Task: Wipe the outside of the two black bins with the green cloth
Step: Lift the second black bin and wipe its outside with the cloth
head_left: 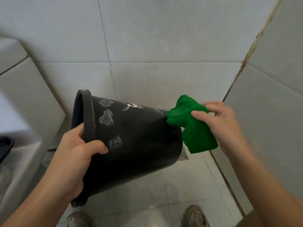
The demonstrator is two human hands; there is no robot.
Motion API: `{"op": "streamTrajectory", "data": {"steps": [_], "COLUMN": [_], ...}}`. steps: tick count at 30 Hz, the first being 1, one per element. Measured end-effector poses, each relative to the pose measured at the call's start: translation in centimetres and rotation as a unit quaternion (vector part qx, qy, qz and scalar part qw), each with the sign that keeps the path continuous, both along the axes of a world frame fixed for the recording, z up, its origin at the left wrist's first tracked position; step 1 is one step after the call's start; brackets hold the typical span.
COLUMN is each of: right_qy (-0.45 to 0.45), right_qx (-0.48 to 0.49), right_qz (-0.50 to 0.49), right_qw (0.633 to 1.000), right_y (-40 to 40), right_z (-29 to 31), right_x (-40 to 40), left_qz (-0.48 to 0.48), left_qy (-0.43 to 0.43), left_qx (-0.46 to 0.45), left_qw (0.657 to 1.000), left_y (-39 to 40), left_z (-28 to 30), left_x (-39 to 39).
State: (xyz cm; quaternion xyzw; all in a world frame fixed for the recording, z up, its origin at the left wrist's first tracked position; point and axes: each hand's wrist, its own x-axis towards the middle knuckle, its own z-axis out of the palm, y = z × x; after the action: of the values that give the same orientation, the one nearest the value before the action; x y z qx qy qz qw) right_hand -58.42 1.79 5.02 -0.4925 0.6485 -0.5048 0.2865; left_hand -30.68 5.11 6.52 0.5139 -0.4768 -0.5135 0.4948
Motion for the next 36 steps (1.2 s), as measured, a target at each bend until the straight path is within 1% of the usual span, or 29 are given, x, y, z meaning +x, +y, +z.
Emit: {"op": "streamTrajectory", "data": {"steps": [1, 2, 3, 4, 6, 8, 9, 10, 11, 12, 13, 15, 18, 20, 21, 24, 26, 27, 29, 30, 32, 33, 35, 36], "right_qy": [0.065, 0.114, 0.136, 0.129, 0.061, -0.01, -0.028, -0.027, -0.004, 0.046, 0.113, 0.236, 0.312, 0.368, 0.378, 0.352, 0.358, 0.346, 0.288, 0.279, 0.324, 0.33, 0.301, 0.305], "right_qx": [-0.043, -0.085, -0.117, -0.135, -0.14, -0.112, -0.09, -0.067, -0.038, -0.003, 0.024, 0.034, 0.037, 0.044, 0.036, -0.026, -0.061, -0.065, -0.05, -0.042, -0.059, -0.072, -0.077, -0.066], "right_qz": [-0.037, -0.046, -0.029, 0.001, 0.045, 0.042, 0.032, 0.031, 0.034, 0.04, 0.049, 0.086, 0.13, 0.123, 0.114, 0.061, 0.008, -0.012, -0.046, -0.055, -0.05, -0.037, 0.009, 0.034], "right_qw": [0.996, 0.989, 0.983, 0.982, 0.987, 0.993, 0.995, 0.997, 0.999, 0.998, 0.992, 0.967, 0.94, 0.921, 0.918, 0.934, 0.932, 0.936, 0.955, 0.958, 0.943, 0.941, 0.95, 0.949], "right_y": [0.0, 0.1, 0.2, 0.3, 0.4, 0.1, 0.0, -0.2, -0.3, -0.3, -0.3, -0.1, 0.3, 0.5, 0.6, 0.9, 0.7, 0.5, 0.1, -0.2, -0.3, -0.2, 0.2, 0.5], "right_z": [0.0, 0.1, 0.3, 0.2, 0.1, 0.0, 0.0, 0.0, 0.0, -0.1, -0.2, -0.4, -0.2, -0.1, 0.0, 0.4, 0.6, 0.6, 0.4, 0.2, -0.9, -1.5, -2.3, -2.5], "right_x": [0.3, 0.6, 0.9, 1.1, 1.4, 1.4, 1.5, 1.4, 1.3, 1.3, 1.4, 1.7, 1.5, 1.2, 1.3, 1.9, 2.0, 2.0, 1.9, 2.0, 2.6, 3.1, 4.4, 5.0], "left_qz": [-0.005, -0.012, -0.018, -0.022, -0.024, -0.033, -0.038, -0.042, -0.047, -0.051, -0.055, -0.06, -0.057, -0.049, -0.045, -0.047, -0.053, -0.056, -0.064, -0.067, -0.071, -0.07, -0.07, -0.071], "left_qy": [0.002, 0.004, 0.005, 0.007, 0.014, 0.035, 0.042, 0.043, 0.041, 0.038, 0.035, 0.03, 0.021, 0.022, 0.023, 0.027, 0.024, 0.024, 0.028, 0.031, 0.03, 0.021, -0.005, -0.014], "left_qx": [-0.003, -0.004, -0.003, 0.0, 0.008, 0.012, 0.013, 0.014, 0.014, 0.014, 0.012, 0.009, 0.006, 0.005, 0.003, 0.002, -0.002, -0.004, -0.008, -0.009, -0.013, -0.017, -0.023, -0.025], "left_qw": [1.0, 1.0, 1.0, 1.0, 1.0, 0.999, 0.998, 0.998, 0.998, 0.998, 0.998, 0.998, 0.998, 0.999, 0.999, 0.999, 0.998, 0.998, 0.998, 0.997, 0.997, 0.997, 0.997, 0.997], "left_y": [0.0, 0.1, 0.2, 0.2, 0.2, 0.3, 0.4, 0.4, 0.4, 0.4, 0.5, 0.5, 0.5, 0.4, 0.4, 0.5, 0.6, 0.6, 0.7, 0.8, 0.9, 0.9, 1.0, 1.0], "left_z": [0.0, 0.0, 0.0, -0.1, -0.3, -0.3, -0.3, -0.3, -0.4, -0.4, -0.4, -0.3, -0.2, -0.2, -0.2, -0.2, -0.1, -0.2, -0.2, -0.2, -0.2, -0.2, -0.3, -0.4], "left_x": [0.0, 0.0, -0.1, -0.1, -0.2, -0.3, -0.2, -0.1, 0.0, 0.1, 0.1, 0.1, 0.0, 0.1, 0.2, 0.3, 0.1, 0.0, -0.3, -0.5, -0.8, -0.9, -1.1, -1.2]}}
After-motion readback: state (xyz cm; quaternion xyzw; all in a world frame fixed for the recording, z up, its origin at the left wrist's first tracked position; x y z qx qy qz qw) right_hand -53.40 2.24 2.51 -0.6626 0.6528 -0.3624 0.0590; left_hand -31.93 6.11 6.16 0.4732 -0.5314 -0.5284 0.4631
